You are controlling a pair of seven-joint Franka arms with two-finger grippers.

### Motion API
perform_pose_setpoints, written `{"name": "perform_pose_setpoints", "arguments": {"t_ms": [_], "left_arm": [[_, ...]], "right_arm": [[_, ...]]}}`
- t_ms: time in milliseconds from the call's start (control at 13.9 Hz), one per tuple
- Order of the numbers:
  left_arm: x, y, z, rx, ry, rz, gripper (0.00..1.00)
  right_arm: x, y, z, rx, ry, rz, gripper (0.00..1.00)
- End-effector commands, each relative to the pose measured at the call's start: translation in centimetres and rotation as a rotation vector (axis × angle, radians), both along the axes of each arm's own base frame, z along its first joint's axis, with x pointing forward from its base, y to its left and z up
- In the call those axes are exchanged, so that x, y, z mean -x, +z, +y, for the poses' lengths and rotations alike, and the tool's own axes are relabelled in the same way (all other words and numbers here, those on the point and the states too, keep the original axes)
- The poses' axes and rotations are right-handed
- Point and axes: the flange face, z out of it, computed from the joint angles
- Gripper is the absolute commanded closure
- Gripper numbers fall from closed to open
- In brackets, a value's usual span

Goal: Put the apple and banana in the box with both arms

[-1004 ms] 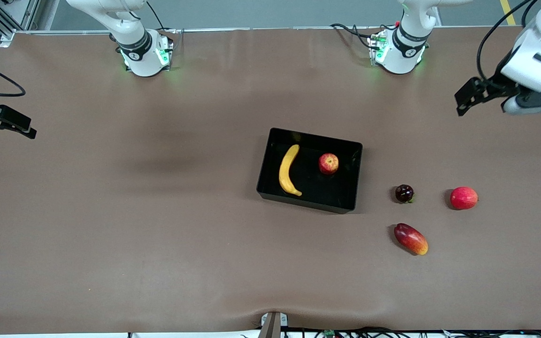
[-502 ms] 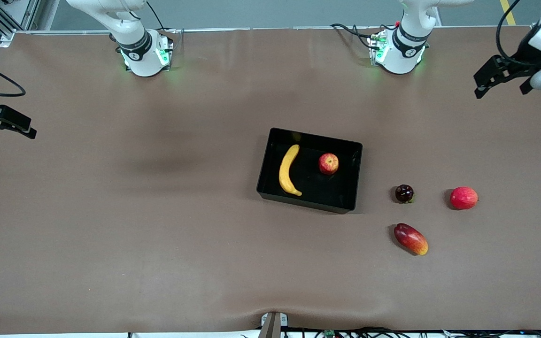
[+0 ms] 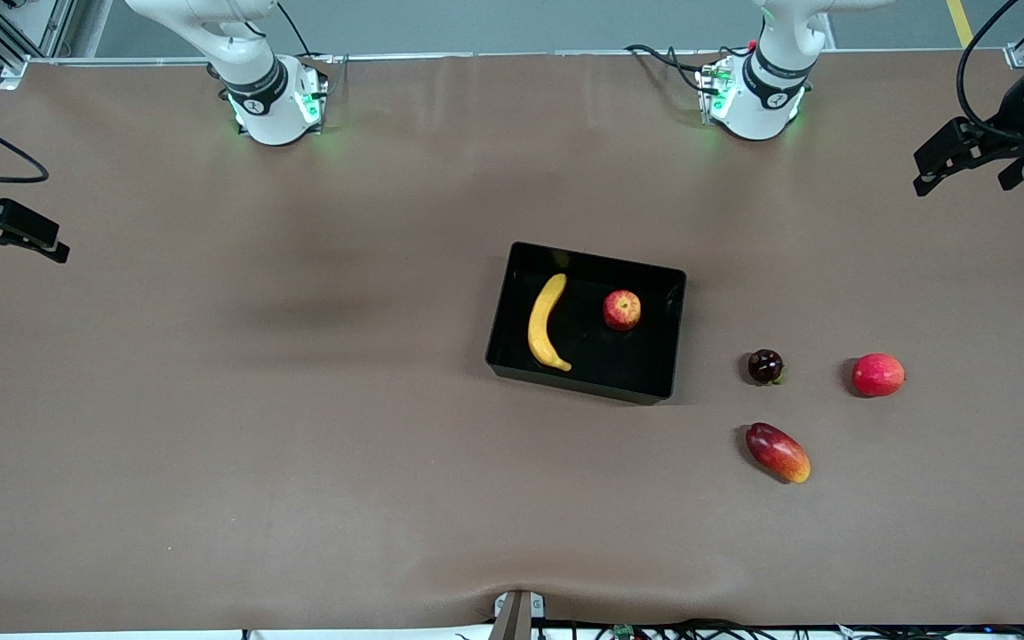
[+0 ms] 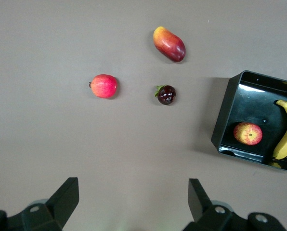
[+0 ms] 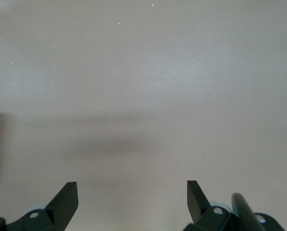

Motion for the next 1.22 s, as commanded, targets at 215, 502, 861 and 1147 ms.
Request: {"name": "perform_pose_setpoints", "arguments": {"t_ms": [215,502,861,1147], "left_arm": [[-1.44,0.67,-0.46,0.024,-0.019,0.025,0.00],[-1.50,0.50,-0.78,0.024,-0.025,0.029,0.00],[-1.31,0.54,-0.87,0.024,-0.027,0.039,0.00],[-1.35,0.52,-0.79,0.024,-0.025,0.040,0.00]], "right_arm": [[-0.09,0.39,0.06,0.015,0.007,0.003,0.00],[-0.09,0.39,0.14,0.015,0.008,0.003,0.00],[-0.10,0.39,0.16,0.014,0.008,0.003,0.00],[-0.09,0.39,0.07,0.014,0.007,0.003,0.00]]}}
